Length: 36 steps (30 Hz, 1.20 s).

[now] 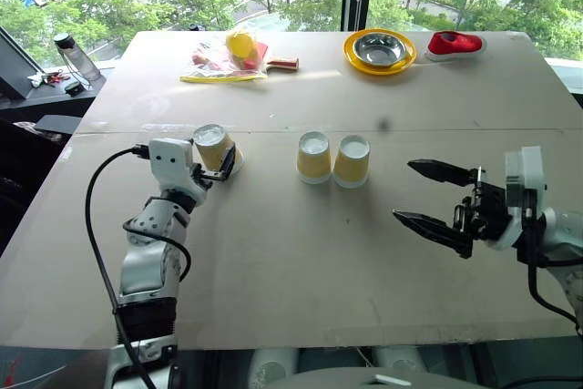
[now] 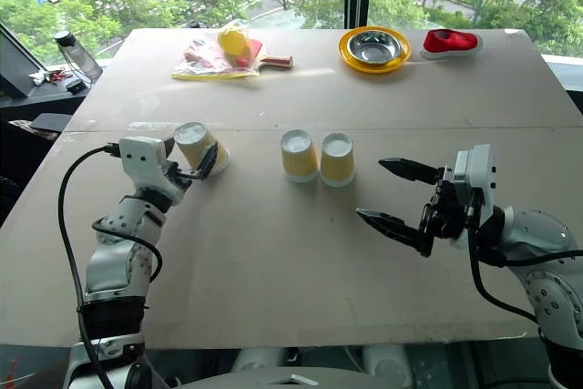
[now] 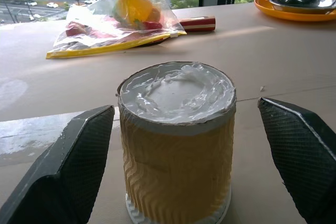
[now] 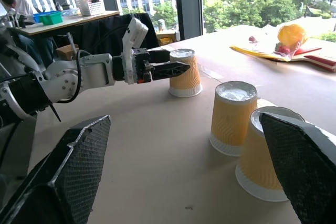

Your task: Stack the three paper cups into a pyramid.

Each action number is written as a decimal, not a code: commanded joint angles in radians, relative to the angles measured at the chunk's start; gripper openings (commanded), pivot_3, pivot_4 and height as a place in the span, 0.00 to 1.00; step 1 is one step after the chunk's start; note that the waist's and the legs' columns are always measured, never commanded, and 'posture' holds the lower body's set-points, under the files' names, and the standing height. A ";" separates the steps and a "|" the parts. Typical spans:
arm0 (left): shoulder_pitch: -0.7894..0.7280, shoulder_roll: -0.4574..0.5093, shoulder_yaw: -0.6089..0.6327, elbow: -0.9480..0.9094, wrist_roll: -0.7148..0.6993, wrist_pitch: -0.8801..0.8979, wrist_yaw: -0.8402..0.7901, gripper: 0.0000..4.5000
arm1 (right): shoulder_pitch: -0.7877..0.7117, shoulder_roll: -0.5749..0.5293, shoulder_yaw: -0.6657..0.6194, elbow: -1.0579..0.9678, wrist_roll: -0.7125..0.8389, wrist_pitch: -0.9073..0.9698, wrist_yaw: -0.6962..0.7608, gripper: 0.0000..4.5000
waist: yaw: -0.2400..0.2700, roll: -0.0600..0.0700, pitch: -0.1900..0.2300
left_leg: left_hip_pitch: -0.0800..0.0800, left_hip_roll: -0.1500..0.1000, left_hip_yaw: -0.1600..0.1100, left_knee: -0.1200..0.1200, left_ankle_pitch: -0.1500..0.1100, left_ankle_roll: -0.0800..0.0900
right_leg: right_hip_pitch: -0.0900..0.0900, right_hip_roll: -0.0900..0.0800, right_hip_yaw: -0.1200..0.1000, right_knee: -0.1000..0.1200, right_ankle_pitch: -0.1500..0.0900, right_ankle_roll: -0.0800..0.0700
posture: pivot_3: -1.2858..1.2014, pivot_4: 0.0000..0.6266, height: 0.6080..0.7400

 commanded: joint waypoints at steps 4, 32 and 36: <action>-0.050 -0.027 -0.009 0.015 0.022 -0.076 0.025 1.00 | 0.002 0.009 -0.010 -0.034 0.004 -0.065 0.009 1.00 | 0.001 0.000 0.000 | 0.000 0.000 0.000 0.001 0.000 0.000 | 0.001 0.000 -0.001 0.000 0.000 0.000 | 0.52 0.24 1.00; -0.350 0.059 -0.167 -0.063 -0.119 0.127 -0.272 0.53 | 0.014 0.010 -0.081 -0.013 0.026 -0.130 -0.003 1.00 | 0.011 -0.001 0.000 | -0.003 -0.003 -0.004 0.004 0.000 0.000 | 0.002 0.000 -0.005 0.000 0.000 0.000 | 0.52 0.24 1.00; -0.466 0.056 -0.239 -0.047 -0.143 0.194 -0.373 0.53 | 0.027 0.003 -0.103 -0.015 0.044 -0.138 0.004 1.00 | 0.004 -0.001 0.000 | -0.002 -0.004 -0.003 0.004 0.000 0.000 | 0.002 0.000 -0.004 0.000 0.000 0.000 | 0.52 0.24 1.00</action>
